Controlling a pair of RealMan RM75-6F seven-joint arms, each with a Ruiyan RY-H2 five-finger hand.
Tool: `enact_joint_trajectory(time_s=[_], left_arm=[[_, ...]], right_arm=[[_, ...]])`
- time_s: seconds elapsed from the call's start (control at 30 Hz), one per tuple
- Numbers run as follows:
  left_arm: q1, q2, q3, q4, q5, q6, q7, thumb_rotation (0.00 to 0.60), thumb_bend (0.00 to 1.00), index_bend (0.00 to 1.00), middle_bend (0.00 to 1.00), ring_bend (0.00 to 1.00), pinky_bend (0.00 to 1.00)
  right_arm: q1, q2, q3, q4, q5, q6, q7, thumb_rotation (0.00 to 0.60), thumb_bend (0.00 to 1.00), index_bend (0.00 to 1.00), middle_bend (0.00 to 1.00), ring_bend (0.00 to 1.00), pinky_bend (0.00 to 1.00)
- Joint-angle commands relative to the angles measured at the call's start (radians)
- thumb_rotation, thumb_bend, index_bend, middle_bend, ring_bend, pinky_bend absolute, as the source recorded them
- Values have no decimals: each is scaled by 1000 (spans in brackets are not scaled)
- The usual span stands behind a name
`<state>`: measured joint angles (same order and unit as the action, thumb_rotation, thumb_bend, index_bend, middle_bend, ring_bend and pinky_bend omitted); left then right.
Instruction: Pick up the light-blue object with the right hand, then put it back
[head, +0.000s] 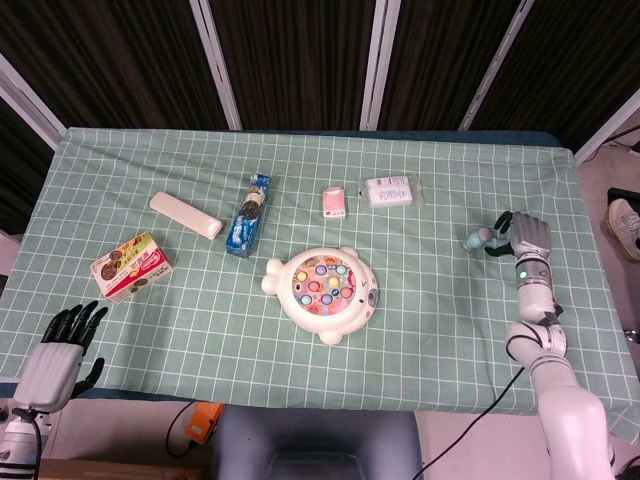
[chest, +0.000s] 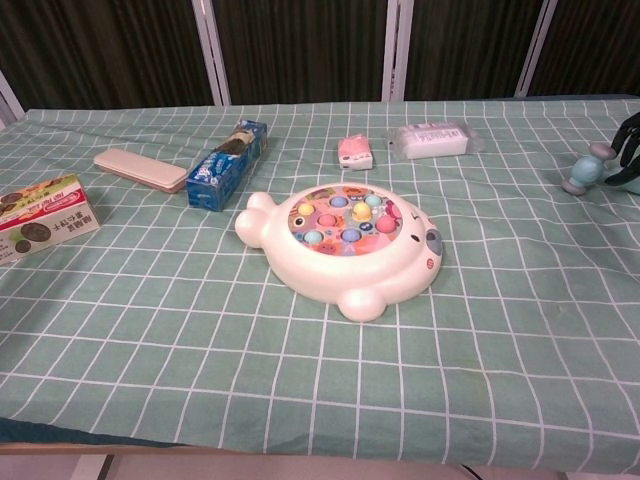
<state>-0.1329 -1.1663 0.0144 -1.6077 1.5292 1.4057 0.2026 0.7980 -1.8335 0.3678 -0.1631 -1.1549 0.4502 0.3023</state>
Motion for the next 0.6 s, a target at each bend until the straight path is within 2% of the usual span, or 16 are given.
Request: enact_joint_trajectory(time_s=[0.03, 0.37, 0.6], left_arm=[[0, 0, 0, 0, 0, 0, 0, 600, 417, 0, 42, 10, 97], [5, 5, 4, -2, 11, 12, -10, 600, 417, 0, 42, 10, 98], [14, 13, 13, -3, 38, 35, -29, 600, 417, 0, 41, 10, 97]], right_arm=[[-2, 3, -6, -4, -6, 0, 11, 600, 311, 553, 541, 653, 728], [-11, 7, -21, -13, -25, 29, 34, 600, 250, 512, 513, 613, 698], [-32, 35, -40, -71, -51, 98, 57, 600, 181, 461, 473, 552, 645]])
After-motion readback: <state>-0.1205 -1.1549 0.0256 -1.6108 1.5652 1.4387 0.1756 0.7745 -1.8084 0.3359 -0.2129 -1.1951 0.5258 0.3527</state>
